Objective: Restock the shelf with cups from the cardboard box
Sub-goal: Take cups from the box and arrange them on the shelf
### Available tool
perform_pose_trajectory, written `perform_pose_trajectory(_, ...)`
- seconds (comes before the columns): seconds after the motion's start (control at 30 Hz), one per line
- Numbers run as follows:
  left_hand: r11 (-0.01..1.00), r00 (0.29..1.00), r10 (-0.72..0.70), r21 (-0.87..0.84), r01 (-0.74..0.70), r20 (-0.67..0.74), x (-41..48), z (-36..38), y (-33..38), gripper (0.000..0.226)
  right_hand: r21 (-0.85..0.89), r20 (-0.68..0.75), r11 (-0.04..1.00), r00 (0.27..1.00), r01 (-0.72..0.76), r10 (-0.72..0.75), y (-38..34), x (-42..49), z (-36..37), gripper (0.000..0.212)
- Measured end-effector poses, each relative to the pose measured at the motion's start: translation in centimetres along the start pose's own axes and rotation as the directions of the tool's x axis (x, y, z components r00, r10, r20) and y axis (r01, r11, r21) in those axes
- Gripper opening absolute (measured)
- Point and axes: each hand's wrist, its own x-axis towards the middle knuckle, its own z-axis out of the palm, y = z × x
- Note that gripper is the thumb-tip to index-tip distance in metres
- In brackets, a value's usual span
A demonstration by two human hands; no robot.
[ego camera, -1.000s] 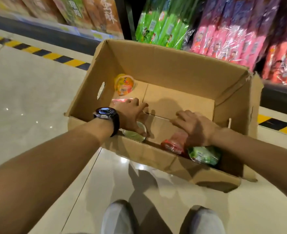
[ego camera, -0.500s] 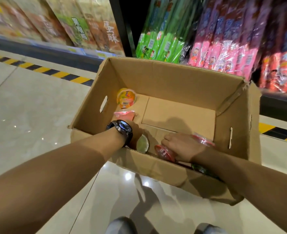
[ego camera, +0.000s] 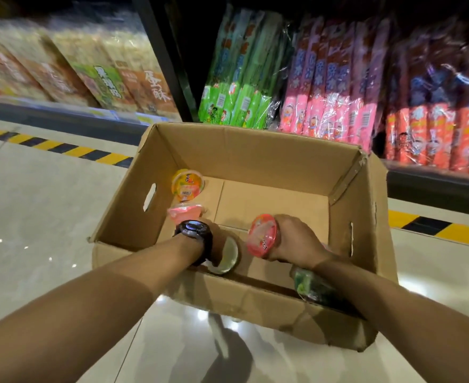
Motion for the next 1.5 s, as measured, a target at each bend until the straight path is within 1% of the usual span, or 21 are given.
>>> perform_pose_trajectory(0.07, 0.975, 0.997, 0.006, -0.223, -0.021, -0.071, -1.4, -1.1, -0.4, 0.058, 0.27, -0.07, 0.961, 0.994, -0.062, 0.083, -0.9, 0.4, -1.0, 0.063)
perform_pose_trajectory(0.13, 0.871, 0.974, -0.028, -0.484, -0.086, -0.225, -2.9, -1.8, -1.0, 0.066, 0.517, -0.132, 0.851, 0.973, -0.097, 0.192, -2.4, 0.2, -2.7, 0.065)
perform_pose_trajectory(0.17, 0.769, 0.96, -0.069, -0.627, -0.122, -0.272, -4.0, -2.4, -1.1, 0.069, 0.618, -0.151, 0.78, 0.958, -0.1, 0.243, -3.3, -0.1, -3.7, 0.062)
perform_pose_trajectory(0.2, 0.638, 0.954, -0.111, -0.756, -0.146, -0.278, -5.1, -2.7, -1.3, 0.067, 0.698, -0.162, 0.709, 0.944, -0.097, 0.288, -4.6, -0.7, -5.2, 0.056)
perform_pose_trajectory(0.23, 0.512, 0.943, -0.163, -0.842, -0.171, -0.29, -6.5, -3.4, -1.4, 0.063, 0.761, -0.17, 0.644, 0.934, -0.078, 0.313, -6.1, -1.5, -6.9, 0.047)
perform_pose_trajectory(0.3, 0.275, 0.916, -0.249, -0.93, -0.244, -0.314, -9.3, -5.0, -1.5, 0.064, 0.809, -0.206, 0.587, 0.92, -0.032, 0.334, -9.3, -3.2, -10.9, 0.041)
perform_pose_trajectory(0.37, 0.055, 0.891, -0.283, -0.934, -0.354, -0.354, -12.9, -7.5, -1.5, 0.056, 0.807, -0.263, 0.591, 0.906, 0.017, 0.333, -12.4, -5.1, -15.1, 0.042)
perform_pose_trajectory(0.4, -0.015, 0.873, -0.299, -0.913, -0.408, -0.385, -15.0, -8.9, -1.5, 0.057, 0.794, -0.294, 0.607, 0.898, 0.038, 0.328, -14.2, -6.1, -17.3, 0.043)
perform_pose_trajectory(0.43, -0.054, 0.849, -0.33, -0.89, -0.454, -0.413, -17.1, -10.5, -1.6, 0.062, 0.785, -0.315, 0.617, 0.891, 0.05, 0.328, -15.8, -7.2, -19.4, 0.043)
perform_pose_trajectory(0.5, -0.085, 0.809, -0.333, -0.839, -0.538, -0.485, -22.3, -14.2, -1.3, 0.07, 0.771, -0.353, 0.633, 0.873, 0.068, 0.336, -19.2, -9.4, -23.9, 0.049)
perform_pose_trajectory(0.57, -0.126, 0.769, -0.357, -0.789, -0.602, -0.53, -28.3, -18.3, -0.7, 0.065, 0.771, -0.382, 0.63, 0.858, 0.091, 0.343, -23.1, -12.1, -28.7, 0.052)
perform_pose_trajectory(0.6, -0.123, 0.744, -0.4, -0.774, -0.622, -0.535, -31.4, -20.4, -0.4, 0.061, 0.767, -0.399, 0.632, 0.853, 0.109, 0.337, -25.1, -13.5, -31.1, 0.053)
perform_pose_trajectory(0.7, -0.067, 0.668, -0.398, -0.706, -0.704, -0.629, -41.0, -26.9, 0.6, 0.058, 0.761, -0.436, 0.635, 0.828, 0.13, 0.353, -31.5, -18.0, -38.6, 0.055)
perform_pose_trajectory(0.8, -0.065, 0.627, -0.37, -0.654, -0.754, -0.685, -51.1, -33.4, 1.6, 0.064, 0.745, -0.485, 0.646, 0.802, 0.169, 0.349, -38.0, -22.7, -46.0, 0.053)
perform_pose_trajectory(0.9, 0.012, 0.562, -0.354, -0.604, -0.797, -0.748, -60.0, -38.8, 2.1, 0.063, 0.733, -0.532, 0.643, 0.776, 0.221, 0.339, -44.0, -26.7, -53.0, 0.053)
perform_pose_trajectory(1.0, 0.028, 0.49, -0.342, -0.529, -0.848, -0.802, -66.9, -43.1, 2.0, 0.064, 0.672, -0.611, 0.694, 0.722, 0.259, 0.323, -48.9, -30.1, -58.7, 0.055)
perform_pose_trajectory(1.07, 0.042, 0.442, -0.32, -0.479, -0.877, -0.838, -70.8, -45.8, 2.0, 0.065, 0.654, -0.664, 0.691, 0.672, 0.308, 0.329, -51.7, -32.0, -61.9, 0.051)
perform_pose_trajectory(1.2, 0.049, 0.332, -0.283, -0.359, -0.932, -0.9, -76.9, -50.7, 2.4, 0.06, 0.603, -0.746, 0.685, 0.594, 0.409, 0.302, -55.6, -34.9, -67.9, 0.052)
perform_pose_trajectory(1.33, 0.037, 0.217, -0.262, -0.235, -0.971, -0.94, -81.1, -55.2, 4.2, 0.057, 0.539, -0.807, 0.697, 0.526, 0.472, 0.268, -56.9, -37.4, -73.8, 0.053)
perform_pose_trajectory(1.4, 0.018, 0.18, -0.251, -0.191, -0.981, -0.951, -82.7, -57.5, 5.4, 0.057, 0.495, -0.835, 0.706, 0.501, 0.506, 0.227, -57.2, -38.7, -76.8, 0.052)
perform_pose_trajectory(1.5, 0.033, 0.125, -0.25, -0.137, -0.99, -0.96, -84.6, -61.0, 7.7, 0.062, 0.434, -0.872, 0.723, 0.45, 0.537, 0.19, -56.8, -40.1, -81.3, 0.054)
